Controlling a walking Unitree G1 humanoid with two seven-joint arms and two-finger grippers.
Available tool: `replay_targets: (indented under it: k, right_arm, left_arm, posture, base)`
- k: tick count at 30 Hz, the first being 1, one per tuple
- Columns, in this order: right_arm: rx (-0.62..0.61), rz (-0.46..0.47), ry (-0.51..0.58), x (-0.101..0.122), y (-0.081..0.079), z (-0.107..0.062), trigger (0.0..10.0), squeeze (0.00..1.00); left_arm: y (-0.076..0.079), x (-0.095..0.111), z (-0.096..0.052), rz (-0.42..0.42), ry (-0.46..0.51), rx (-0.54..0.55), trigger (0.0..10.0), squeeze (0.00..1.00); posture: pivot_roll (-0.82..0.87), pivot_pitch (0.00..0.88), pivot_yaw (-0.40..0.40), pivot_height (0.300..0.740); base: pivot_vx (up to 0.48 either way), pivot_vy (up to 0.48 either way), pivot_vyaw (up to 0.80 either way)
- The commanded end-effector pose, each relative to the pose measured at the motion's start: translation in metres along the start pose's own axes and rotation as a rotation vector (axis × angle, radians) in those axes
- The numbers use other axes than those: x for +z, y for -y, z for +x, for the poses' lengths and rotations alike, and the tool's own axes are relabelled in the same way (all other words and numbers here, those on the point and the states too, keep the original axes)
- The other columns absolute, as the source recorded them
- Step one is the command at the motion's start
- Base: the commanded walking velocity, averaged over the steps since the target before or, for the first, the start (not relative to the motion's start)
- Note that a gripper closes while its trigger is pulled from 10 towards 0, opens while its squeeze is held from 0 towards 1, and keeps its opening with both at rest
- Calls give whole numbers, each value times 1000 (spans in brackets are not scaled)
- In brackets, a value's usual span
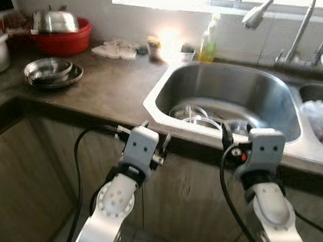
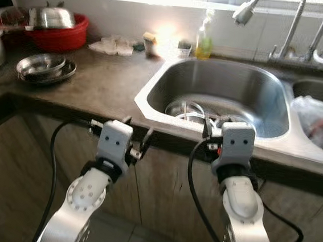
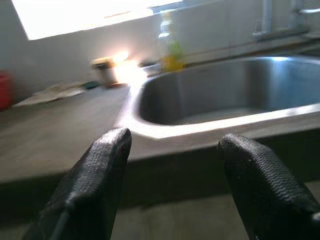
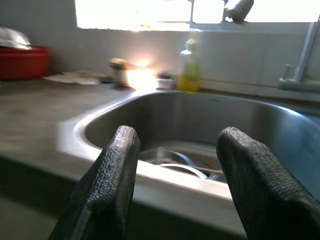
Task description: Kitchen organization
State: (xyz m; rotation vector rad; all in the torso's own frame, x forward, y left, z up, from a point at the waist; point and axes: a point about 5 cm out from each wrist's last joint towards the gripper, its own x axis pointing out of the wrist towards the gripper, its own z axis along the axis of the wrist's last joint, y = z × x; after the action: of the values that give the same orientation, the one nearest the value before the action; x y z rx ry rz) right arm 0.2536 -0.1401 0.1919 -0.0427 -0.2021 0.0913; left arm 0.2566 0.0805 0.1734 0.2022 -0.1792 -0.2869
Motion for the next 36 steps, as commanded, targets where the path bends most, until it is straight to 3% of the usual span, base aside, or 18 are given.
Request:
replay_targets:
  k: [1,19,26,32,36]
  right_arm:
    - [-2,-9,15,3,1,1,10000,0]
    - [33,-21,17,2,-1,6,10000,0]
    - [35,-17,16,1,-1,7,10000,0]
    - [44,-8,-19,-7,-1,0,10000,0]
    - [43,-9,-44,-13,-1,-4,10000,0]
  left_arm:
    - [1,3,0,-12,8,0,10000,0]
    - [0,-3,2,-7,-29,24,10000,0]
    - [0,-4,1,-13,-29,21,10000,0]
    - [5,-17,-16,-88,-84,-15,10000,0]
    - [7,-19,-22,-92,-96,-25,10000,0]
  posture:
    - [38,50,-9,740]
    - [37,44,-11,740]
    - [38,38,-15,740]
    - [35,28,-21,740]
    - [43,25,-29,740]
  base:
    - [0,0,794]
    - [0,0,794]
    - [281,0,794]
    - [282,0,785]
    - [278,0,431]
